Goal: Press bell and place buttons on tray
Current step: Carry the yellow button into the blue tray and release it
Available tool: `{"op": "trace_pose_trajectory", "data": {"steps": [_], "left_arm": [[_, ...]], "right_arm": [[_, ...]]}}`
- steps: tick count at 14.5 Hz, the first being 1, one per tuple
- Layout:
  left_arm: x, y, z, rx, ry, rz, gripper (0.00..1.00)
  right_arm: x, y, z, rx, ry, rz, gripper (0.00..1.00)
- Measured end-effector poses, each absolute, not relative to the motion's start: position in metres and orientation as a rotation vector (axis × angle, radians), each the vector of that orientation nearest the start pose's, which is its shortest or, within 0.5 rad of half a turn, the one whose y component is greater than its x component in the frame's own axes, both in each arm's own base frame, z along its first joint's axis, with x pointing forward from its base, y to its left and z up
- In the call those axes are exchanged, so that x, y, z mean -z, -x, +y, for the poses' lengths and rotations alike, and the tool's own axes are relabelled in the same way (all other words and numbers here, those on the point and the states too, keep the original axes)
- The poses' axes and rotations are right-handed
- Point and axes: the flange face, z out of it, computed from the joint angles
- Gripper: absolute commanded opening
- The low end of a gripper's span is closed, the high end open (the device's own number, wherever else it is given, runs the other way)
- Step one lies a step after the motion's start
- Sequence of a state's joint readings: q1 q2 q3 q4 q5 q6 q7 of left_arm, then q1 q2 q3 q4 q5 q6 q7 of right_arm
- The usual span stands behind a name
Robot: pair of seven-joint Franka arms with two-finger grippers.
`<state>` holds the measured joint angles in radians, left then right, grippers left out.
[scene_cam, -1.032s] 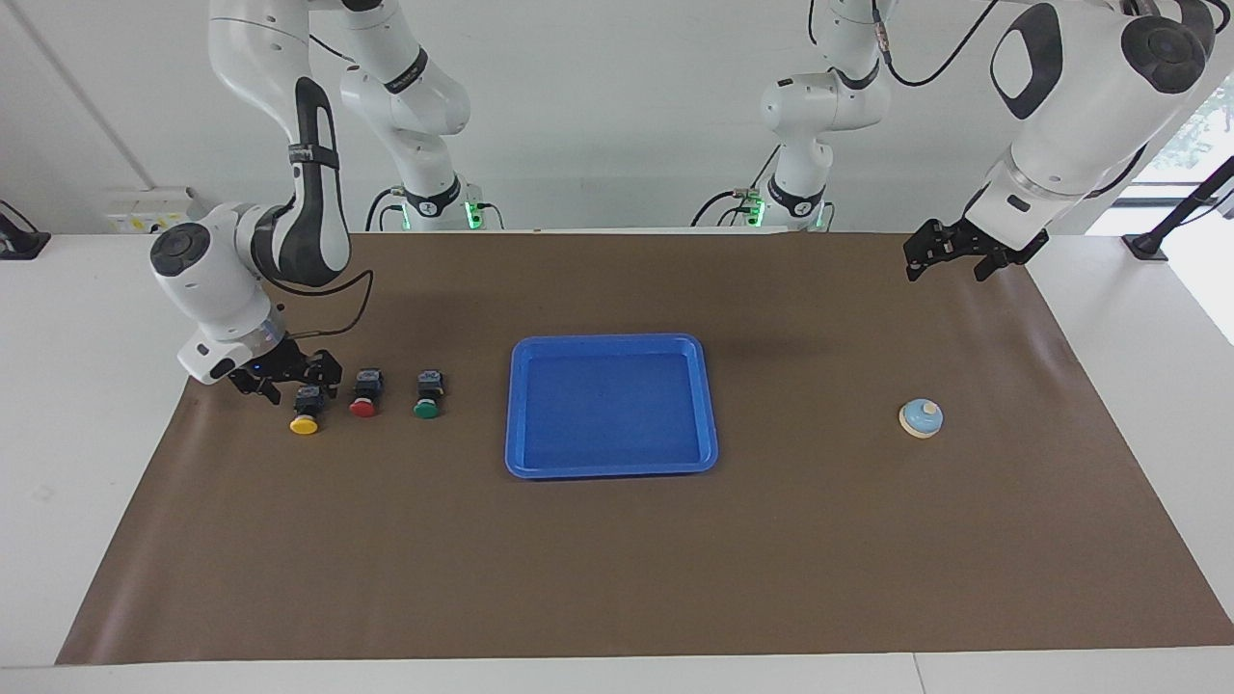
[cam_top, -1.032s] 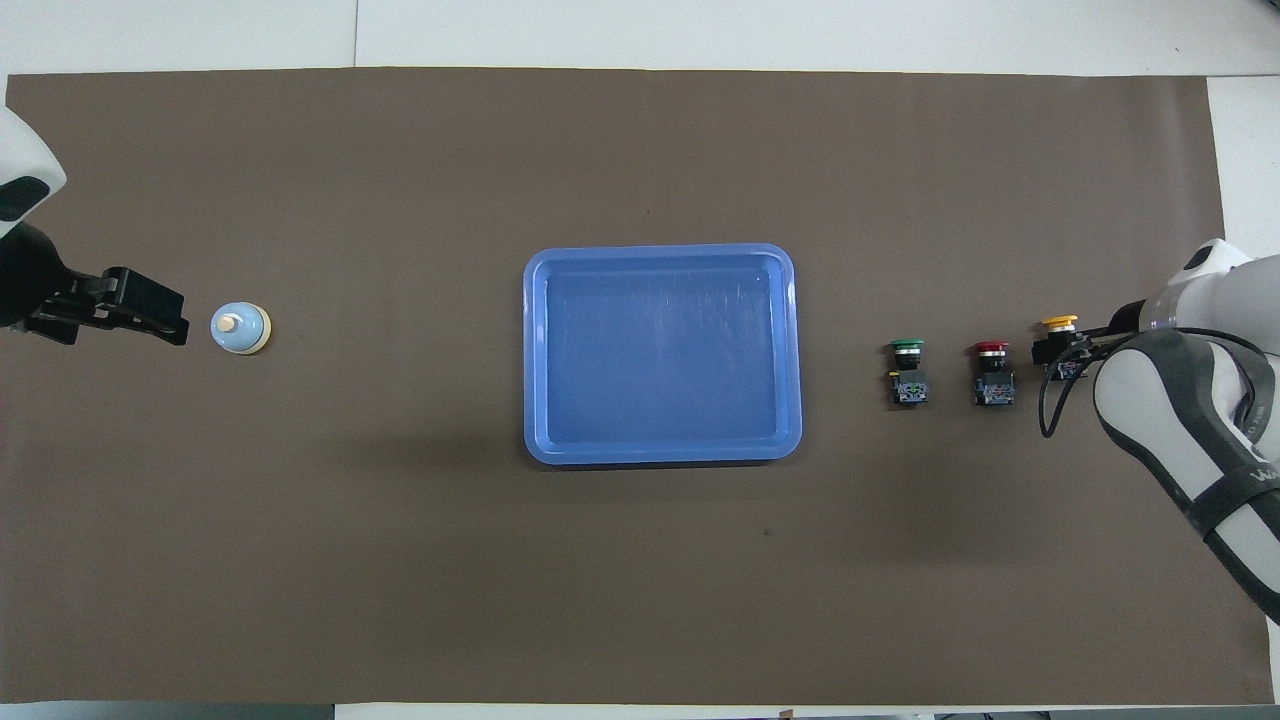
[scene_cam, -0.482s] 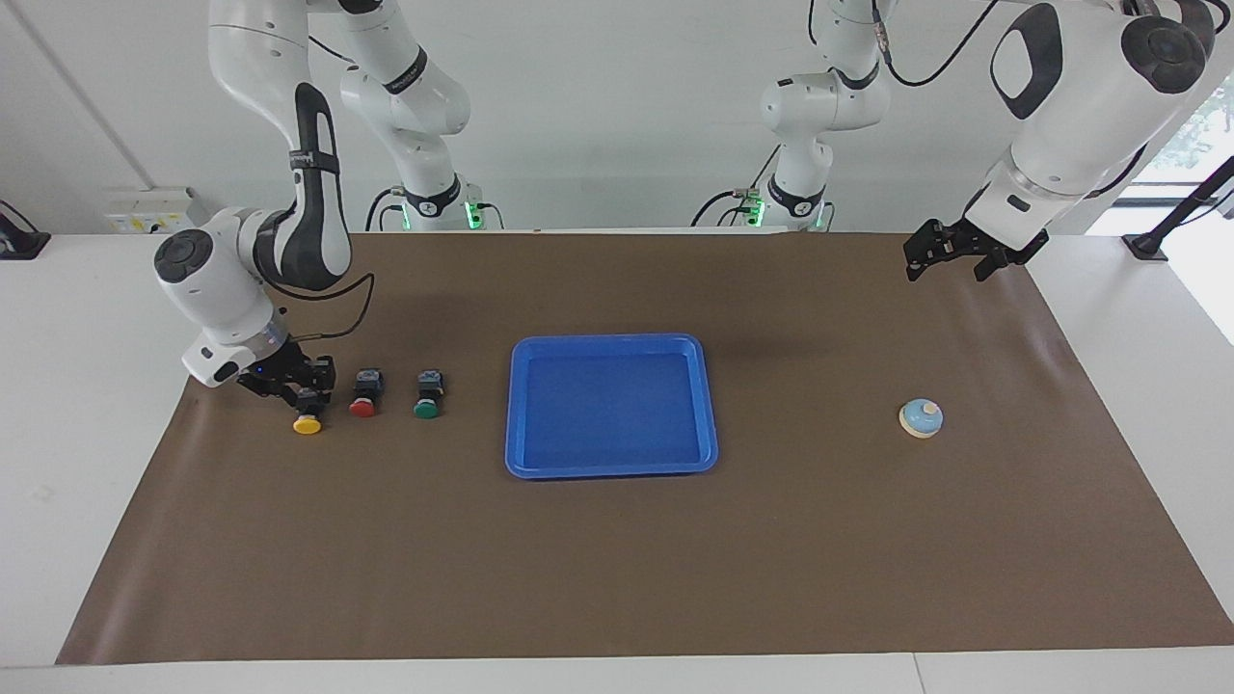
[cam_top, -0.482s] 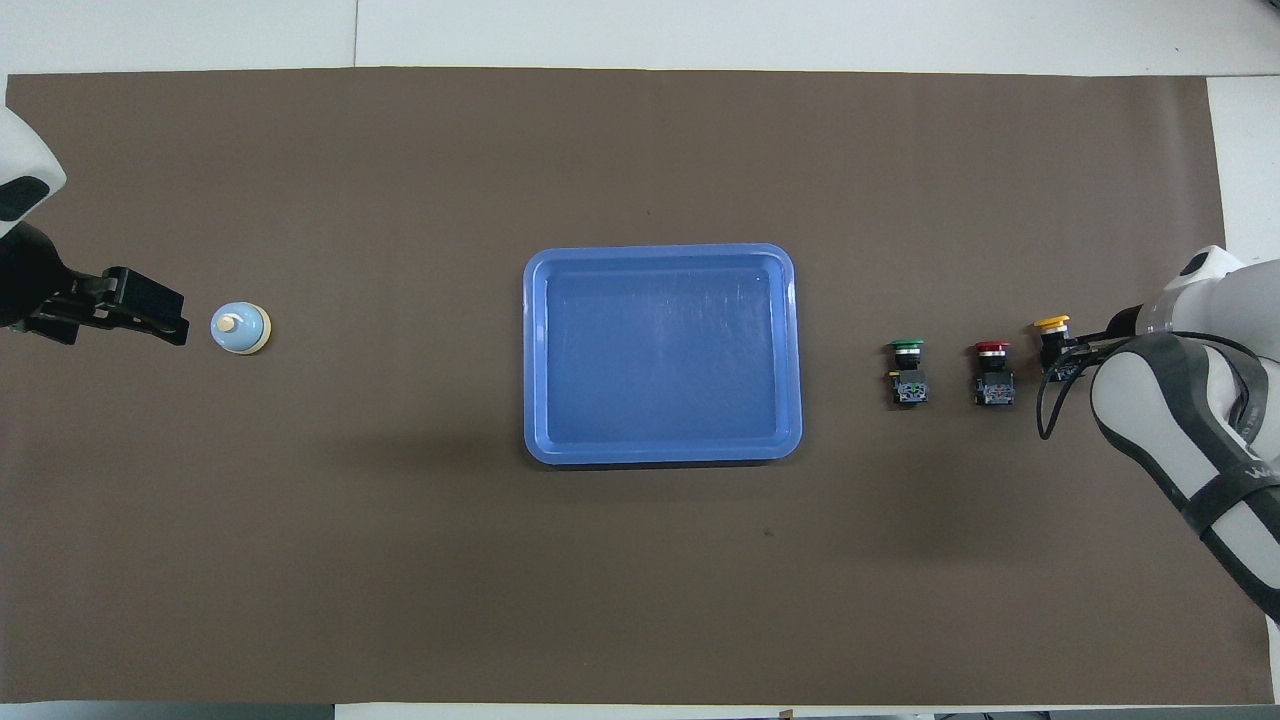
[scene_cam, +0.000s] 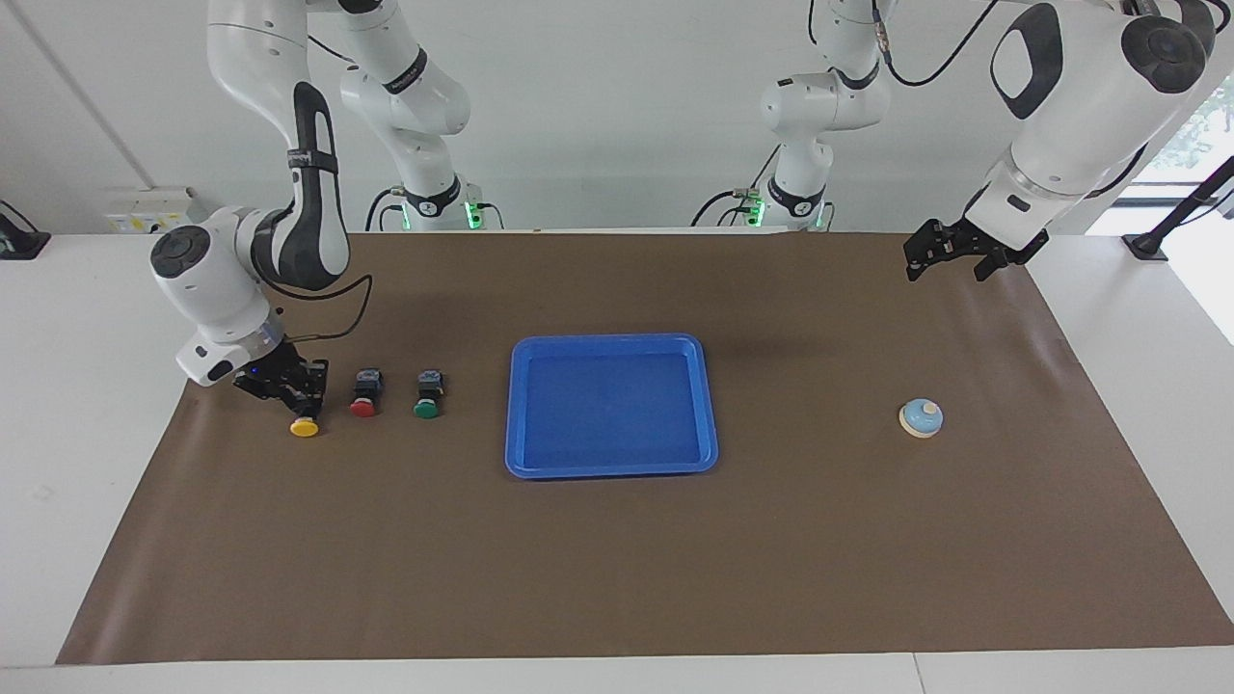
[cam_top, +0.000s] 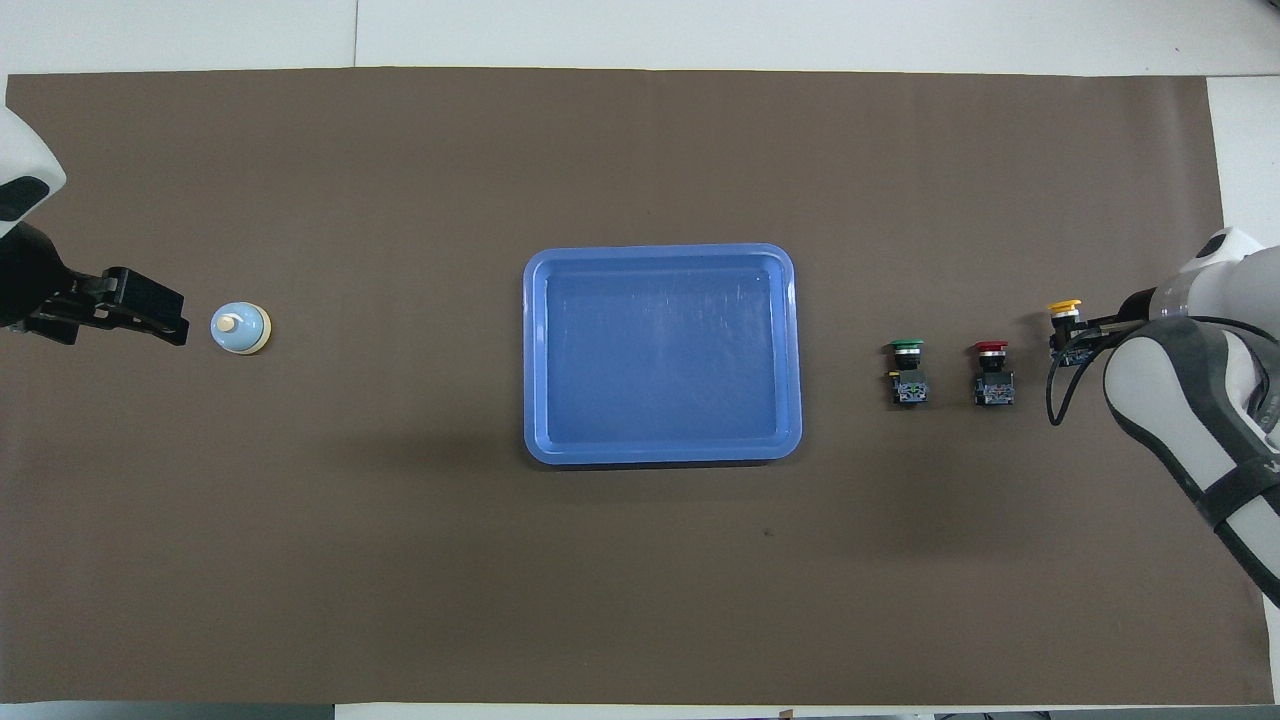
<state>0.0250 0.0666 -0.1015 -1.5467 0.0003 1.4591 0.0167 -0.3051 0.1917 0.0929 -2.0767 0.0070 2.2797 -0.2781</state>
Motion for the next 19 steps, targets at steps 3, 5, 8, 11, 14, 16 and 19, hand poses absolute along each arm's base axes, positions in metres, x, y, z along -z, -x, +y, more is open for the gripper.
{"op": "trace_pose_trajectory", "data": {"steps": [3,5,8,11,14,16,19], "left_arm": [[-0.590,-0.559,-0.041,-0.242,3.131,0.146,1.00],[-0.590,-0.559,-0.041,-0.242,3.131,0.146,1.00],[-0.590,-0.559,-0.041,-0.242,3.131,0.146,1.00],[-0.590,-0.559,-0.041,-0.242,3.131,0.146,1.00],[-0.590,-0.559,-0.041,-0.242,3.131,0.146,1.00],[-0.590,-0.559,-0.041,-0.242,3.131,0.146,1.00],[-0.590,-0.559,-0.041,-0.242,3.131,0.146,1.00]], "right_arm": [[-0.399,-0.596,-0.082,0.022,3.115,0.022,0.00],[-0.417,-0.608,-0.028,0.044,3.107,0.107,0.00],[-0.415,-0.612,0.075,0.099,3.087,0.199,0.00],[-0.408,-0.624,0.163,0.100,3.045,0.286,0.00],[-0.377,-0.623,0.233,0.046,3.039,0.288,0.00],[-0.344,-0.617,0.256,0.016,3.046,0.263,0.00],[-0.319,-0.603,0.276,-0.033,3.060,0.259,0.00]]}}
